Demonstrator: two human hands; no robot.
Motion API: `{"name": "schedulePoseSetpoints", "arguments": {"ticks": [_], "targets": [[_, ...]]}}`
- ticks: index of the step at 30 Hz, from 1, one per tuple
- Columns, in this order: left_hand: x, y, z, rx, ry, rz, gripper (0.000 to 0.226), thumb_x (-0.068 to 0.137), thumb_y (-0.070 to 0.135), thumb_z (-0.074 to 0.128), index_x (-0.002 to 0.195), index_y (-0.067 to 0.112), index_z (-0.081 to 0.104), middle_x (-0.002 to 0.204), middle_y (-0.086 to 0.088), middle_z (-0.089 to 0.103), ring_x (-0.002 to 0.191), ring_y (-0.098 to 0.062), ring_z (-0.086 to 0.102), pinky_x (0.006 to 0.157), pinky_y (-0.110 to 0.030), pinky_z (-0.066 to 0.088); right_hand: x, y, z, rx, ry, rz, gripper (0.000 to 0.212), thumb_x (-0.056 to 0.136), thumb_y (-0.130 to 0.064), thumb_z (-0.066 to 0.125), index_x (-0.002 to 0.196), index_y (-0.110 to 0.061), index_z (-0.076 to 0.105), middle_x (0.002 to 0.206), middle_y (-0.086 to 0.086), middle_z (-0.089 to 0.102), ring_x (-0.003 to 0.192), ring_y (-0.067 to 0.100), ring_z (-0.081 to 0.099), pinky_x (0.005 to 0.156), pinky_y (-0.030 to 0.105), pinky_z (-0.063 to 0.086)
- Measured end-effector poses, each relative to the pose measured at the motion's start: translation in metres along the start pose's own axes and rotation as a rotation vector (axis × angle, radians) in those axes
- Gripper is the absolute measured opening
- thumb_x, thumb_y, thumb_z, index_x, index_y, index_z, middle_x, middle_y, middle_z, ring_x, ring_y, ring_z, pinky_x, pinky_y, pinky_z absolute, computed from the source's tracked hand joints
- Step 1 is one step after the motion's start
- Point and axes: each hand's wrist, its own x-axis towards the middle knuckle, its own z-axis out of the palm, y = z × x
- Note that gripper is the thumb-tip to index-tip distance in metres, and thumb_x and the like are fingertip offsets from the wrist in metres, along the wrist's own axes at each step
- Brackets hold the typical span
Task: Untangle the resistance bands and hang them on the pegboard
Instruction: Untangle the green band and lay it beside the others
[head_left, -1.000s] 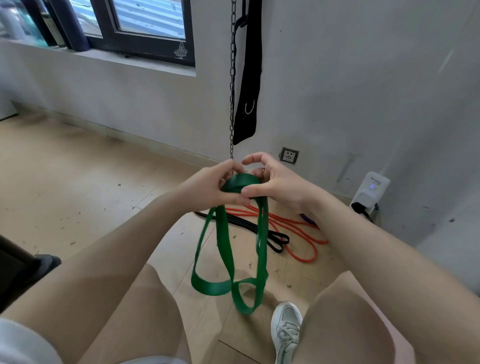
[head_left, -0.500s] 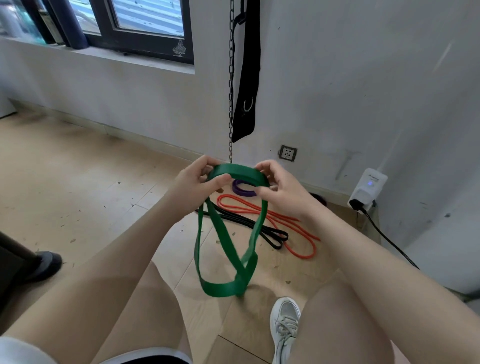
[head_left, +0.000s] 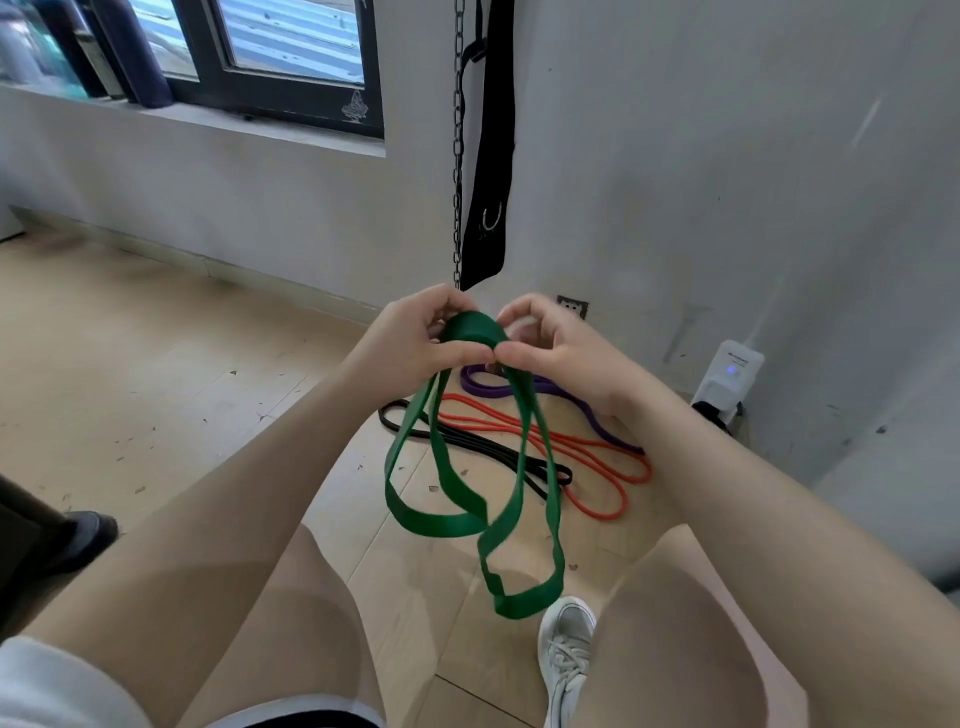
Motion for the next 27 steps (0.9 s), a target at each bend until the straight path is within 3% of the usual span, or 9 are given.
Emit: {"name": "schedulePoseSetpoints", "arguments": {"ticks": [3, 7, 10, 12, 14, 18, 23, 27], "targets": [[0.0, 0.002, 0.007, -0.066, 0.052, -0.005, 0.027, 0.074, 0.011, 0.074, 0.086, 0.027, 0.056, 0.085, 0.004, 0.065, 0.075, -0.011, 0.066, 0.072, -0.022, 0.053, -0.011, 0.024, 0.007, 0.006, -0.108, 0.094, 0.042, 0.078, -0.019, 0.072, 0.114, -0.026, 0.051, 0.107, -0.002, 0.066, 0.097, 0.013, 0.065, 0.092, 0.034, 0.051], [-0.005, -0.005, 0.002, -0.157, 0.153, -0.07, 0.02, 0.081, 0.012, 0.067, 0.089, 0.026, 0.055, 0.085, 0.004, 0.063, 0.077, -0.013, 0.064, 0.08, -0.03, 0.054, -0.02, 0.035, 0.007, -0.075, -0.003, 0.106, 0.042, 0.082, -0.022, 0.068, 0.116, -0.026, 0.045, 0.106, -0.009, 0.059, 0.097, 0.009, 0.061, 0.083, 0.025, 0.05], [-0.013, -0.012, -0.003, -0.121, 0.084, -0.104, 0.017, 0.085, 0.014, 0.062, 0.093, 0.027, 0.056, 0.082, 0.006, 0.06, 0.072, -0.011, 0.06, 0.082, -0.035, 0.052, -0.022, 0.023, -0.007, -0.133, 0.097, 0.015, 0.031, 0.09, -0.018, 0.057, 0.117, -0.026, 0.046, 0.103, -0.009, 0.056, 0.091, 0.001, 0.058, 0.078, 0.018, 0.049], [-0.019, -0.014, -0.006, -0.08, -0.044, -0.121, 0.024, 0.086, 0.014, 0.06, 0.106, 0.027, 0.056, 0.08, 0.005, 0.057, 0.073, -0.014, 0.059, 0.082, -0.037, 0.052, -0.022, 0.007, -0.016, -0.133, 0.132, -0.059, 0.03, 0.092, -0.019, 0.055, 0.12, -0.028, 0.05, 0.099, -0.012, 0.057, 0.082, -0.006, 0.057, 0.075, 0.015, 0.048], [-0.023, -0.012, -0.004, -0.072, -0.147, -0.106, 0.029, 0.087, 0.013, 0.059, 0.113, 0.024, 0.054, 0.085, 0.002, 0.058, 0.077, -0.017, 0.061, 0.082, -0.036, 0.055, -0.018, -0.009, -0.019, -0.175, 0.123, -0.118, 0.033, 0.091, -0.019, 0.057, 0.122, -0.029, 0.052, 0.1, -0.017, 0.058, 0.088, -0.005, 0.059, 0.081, 0.017, 0.049], [-0.02, -0.001, 0.004, -0.165, -0.061, -0.012, 0.033, 0.086, 0.003, 0.058, 0.109, 0.026, 0.051, 0.096, -0.007, 0.059, 0.08, -0.014, 0.063, 0.077, -0.025, 0.054, -0.006, -0.023, -0.009, -0.177, 0.042, -0.149, 0.038, 0.086, -0.01, 0.063, 0.116, -0.03, 0.052, 0.109, -0.008, 0.061, 0.103, 0.008, 0.061, 0.093, 0.028, 0.05], [-0.023, -0.003, 0.01, -0.212, 0.06, 0.003, 0.037, 0.081, -0.001, 0.064, 0.104, 0.027, 0.053, 0.101, 0.004, 0.06, 0.083, -0.005, 0.063, 0.074, -0.02, 0.053, -0.006, -0.015, -0.002, -0.09, 0.13, -0.175, 0.028, 0.083, -0.008, 0.066, 0.097, -0.03, 0.056, 0.103, -0.005, 0.065, 0.098, 0.008, 0.064, 0.088, 0.03, 0.054], [-0.022, 0.002, 0.017, -0.23, 0.129, 0.024, 0.028, 0.088, 0.003, 0.056, 0.113, 0.016, 0.052, 0.1, 0.004, 0.064, 0.09, -0.016, 0.066, 0.078, -0.026, 0.056, -0.006, -0.008, 0.003, -0.037, 0.175, -0.143, 0.024, 0.081, -0.011, 0.069, 0.093, -0.03, 0.059, 0.102, -0.009, 0.064, 0.097, 0.01, 0.062, 0.087, 0.031, 0.049]]}}
